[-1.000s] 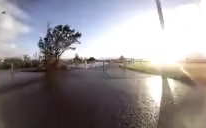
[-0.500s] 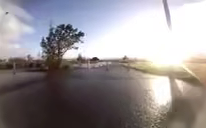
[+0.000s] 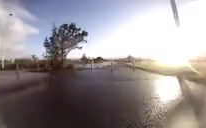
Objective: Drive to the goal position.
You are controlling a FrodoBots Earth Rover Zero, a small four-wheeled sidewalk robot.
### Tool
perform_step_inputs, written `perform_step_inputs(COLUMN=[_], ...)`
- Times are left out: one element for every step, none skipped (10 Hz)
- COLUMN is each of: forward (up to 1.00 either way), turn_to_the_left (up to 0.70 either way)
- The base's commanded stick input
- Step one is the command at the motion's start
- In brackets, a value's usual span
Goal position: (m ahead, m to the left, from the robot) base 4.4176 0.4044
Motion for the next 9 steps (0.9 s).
perform_step_inputs(forward=[0.45,0.45,0.45,0.45,0.45,0.45,0.45,0.45,0.45], turn_to_the_left=[-0.26,-0.26,-0.26,-0.26,-0.26,-0.26,-0.26,-0.26,-0.26])
